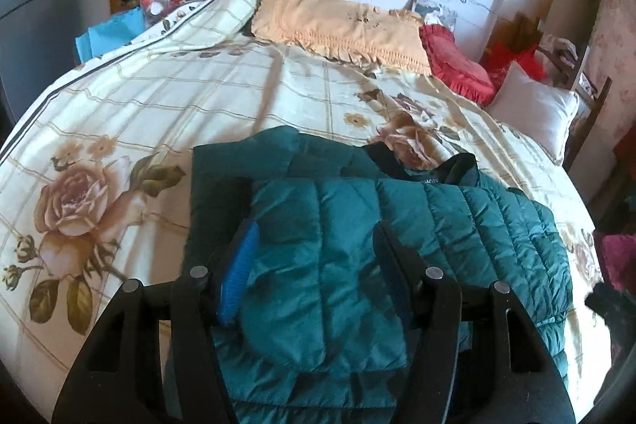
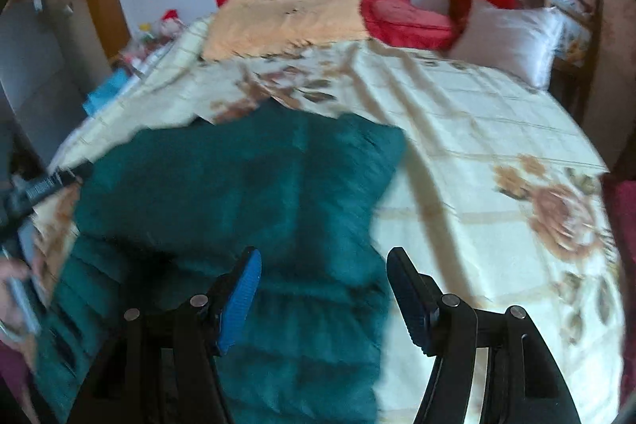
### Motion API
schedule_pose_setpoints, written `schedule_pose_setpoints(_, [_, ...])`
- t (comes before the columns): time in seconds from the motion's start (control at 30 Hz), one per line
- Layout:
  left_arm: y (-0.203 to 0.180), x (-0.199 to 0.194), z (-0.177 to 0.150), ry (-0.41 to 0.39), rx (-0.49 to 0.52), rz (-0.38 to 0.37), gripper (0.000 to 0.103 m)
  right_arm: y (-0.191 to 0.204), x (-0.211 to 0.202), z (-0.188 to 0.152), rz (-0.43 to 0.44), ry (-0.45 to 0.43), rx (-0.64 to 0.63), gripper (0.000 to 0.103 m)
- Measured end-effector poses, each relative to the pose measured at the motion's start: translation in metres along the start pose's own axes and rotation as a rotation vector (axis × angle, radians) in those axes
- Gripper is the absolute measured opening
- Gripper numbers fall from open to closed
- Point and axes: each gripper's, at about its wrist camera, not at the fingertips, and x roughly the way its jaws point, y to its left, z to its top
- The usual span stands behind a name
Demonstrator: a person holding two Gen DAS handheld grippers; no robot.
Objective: Fold large clothes
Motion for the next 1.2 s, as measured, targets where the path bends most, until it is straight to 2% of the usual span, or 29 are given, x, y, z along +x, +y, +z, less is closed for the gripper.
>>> schedule_pose_setpoints(0.1, [-0.007,0.013,-0.001,0.033,0.004,-0.001,0.06,0.013,0.03,0.029,0.064,0.005,0.005,0.063])
schedule_pose_setpoints(0.2, [-0.009,0.033,-0.007,0.084,0.013,0.045,0.06,0.022,0.067,0.05,0.097,0.04,0.016,0.063])
schedule_pose_setpoints(0.4, [-0.01,0.055,-0.018,0.107,0.061,0.076,0.06,0.028,0.118,0.055,-0.022,0.086,-0.019,0.064])
schedule_pose_setpoints(0.47, [-0.012,0.06,-0.018,0.113,0.078,0.087,0.06,0.024,0.13,0.052,-0.024,0.1,-0.007,0.064])
schedule_pose_setpoints(0.6, [-0.014,0.061,-0.019,0.121,0.089,0.104,0.06,0.024,0.124,0.054,-0.048,0.106,-0.021,0.065])
schedule_pose_setpoints(0.73, [-0.015,0.062,-0.019,0.114,0.089,0.103,0.06,0.024,0.085,0.052,-0.001,0.065,-0.001,0.065])
schedule_pose_setpoints(0.83, [-0.015,0.062,-0.02,0.11,0.088,0.108,0.06,0.03,0.059,0.039,-0.002,0.039,-0.031,0.065])
schedule_pose_setpoints(0.9, [-0.015,0.062,-0.02,0.106,0.087,0.109,0.06,0.033,0.059,0.029,-0.02,0.054,-0.051,0.065])
schedule_pose_setpoints(1.03, [-0.015,0.062,-0.022,0.1,0.096,0.113,0.061,0.033,0.087,0.011,-0.07,0.098,-0.087,0.065])
schedule_pose_setpoints(1.2, [-0.016,0.062,-0.023,0.099,0.103,0.124,0.061,0.035,0.096,0.012,-0.088,0.118,-0.093,0.066])
